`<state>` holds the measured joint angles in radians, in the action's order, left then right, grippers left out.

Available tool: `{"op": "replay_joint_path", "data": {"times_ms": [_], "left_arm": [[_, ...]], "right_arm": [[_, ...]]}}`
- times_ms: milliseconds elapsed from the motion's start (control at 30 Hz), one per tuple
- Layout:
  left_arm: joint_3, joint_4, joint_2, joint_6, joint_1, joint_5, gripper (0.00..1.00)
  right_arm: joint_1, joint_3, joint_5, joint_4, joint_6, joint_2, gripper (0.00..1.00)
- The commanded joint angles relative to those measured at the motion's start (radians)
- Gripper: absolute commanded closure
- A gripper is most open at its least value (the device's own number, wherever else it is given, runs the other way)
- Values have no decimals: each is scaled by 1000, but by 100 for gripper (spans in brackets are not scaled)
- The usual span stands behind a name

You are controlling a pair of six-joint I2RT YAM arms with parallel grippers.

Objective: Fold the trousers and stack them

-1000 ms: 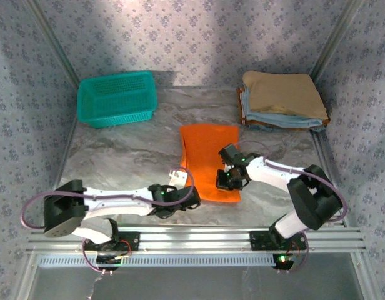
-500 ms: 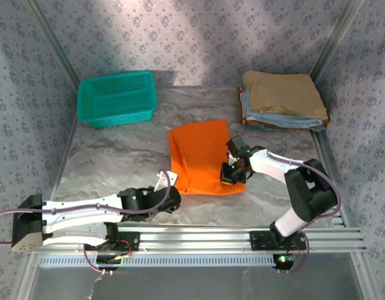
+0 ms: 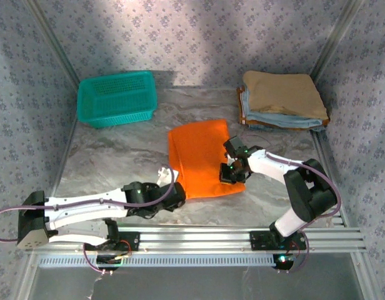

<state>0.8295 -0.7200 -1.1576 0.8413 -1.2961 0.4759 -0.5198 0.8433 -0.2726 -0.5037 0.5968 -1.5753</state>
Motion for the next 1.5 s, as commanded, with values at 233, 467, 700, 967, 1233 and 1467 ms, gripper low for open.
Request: {"op": "replay_joint_path", "data": {"times_ms": [233, 467, 700, 967, 1233, 1467], "left_arm": [[195, 61, -398, 18, 6, -35, 54], [170, -64, -455, 185, 12, 89, 60], [76, -39, -390, 237, 18, 90, 85], [-1, -32, -250, 163, 19, 62, 100], [-204, 103, -96, 112, 19, -102, 96], [-241, 16, -33, 160, -9, -98, 66]], "right_arm": [[-5, -29, 90, -47, 0, -38, 100], [3, -43, 83, -40, -9, -32, 100], [8, -44, 78, -31, -12, -44, 100], [29, -44, 106, -46, -15, -38, 100], [84, -25, 98, -60, -41, -53, 100], [84, -7, 93, -77, -54, -56, 100]]}}
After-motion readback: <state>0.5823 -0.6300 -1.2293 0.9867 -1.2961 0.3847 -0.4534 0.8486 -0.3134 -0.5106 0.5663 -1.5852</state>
